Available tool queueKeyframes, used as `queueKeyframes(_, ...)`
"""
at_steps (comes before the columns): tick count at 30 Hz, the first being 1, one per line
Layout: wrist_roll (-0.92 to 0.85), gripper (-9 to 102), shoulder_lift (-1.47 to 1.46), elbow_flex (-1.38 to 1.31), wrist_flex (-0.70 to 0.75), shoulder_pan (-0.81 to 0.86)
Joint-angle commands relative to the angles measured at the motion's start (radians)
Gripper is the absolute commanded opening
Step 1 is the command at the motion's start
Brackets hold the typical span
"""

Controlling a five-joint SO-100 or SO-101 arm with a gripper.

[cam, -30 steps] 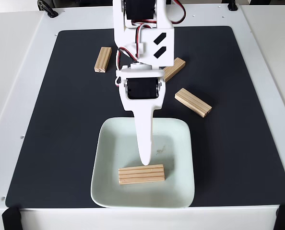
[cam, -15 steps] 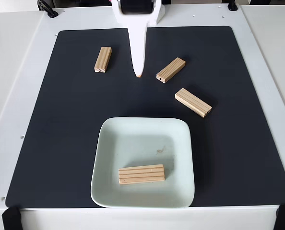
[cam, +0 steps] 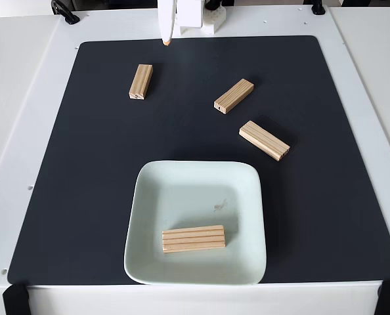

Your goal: Pick up the wooden block and place them on the plate.

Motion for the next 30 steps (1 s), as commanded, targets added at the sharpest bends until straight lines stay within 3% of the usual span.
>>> queueKeyframes(1,-0.396,0,0.097,0.02,0.173,0.052)
queueKeyframes(6,-0.894,0,0.106,-0.048,0.439,0.179)
queueKeyframes(15,-1.618,0,-0.083,-0.138,0.469,0.276)
queueKeyframes(21,-1.746,3,-0.252,-0.155,0.466,0.31)
queueKeyframes(26,-1.763,21,-0.351,-0.212,0.463,0.342)
queueKeyframes(30,-1.861,29,-0.42,-0.284,0.456,0.402)
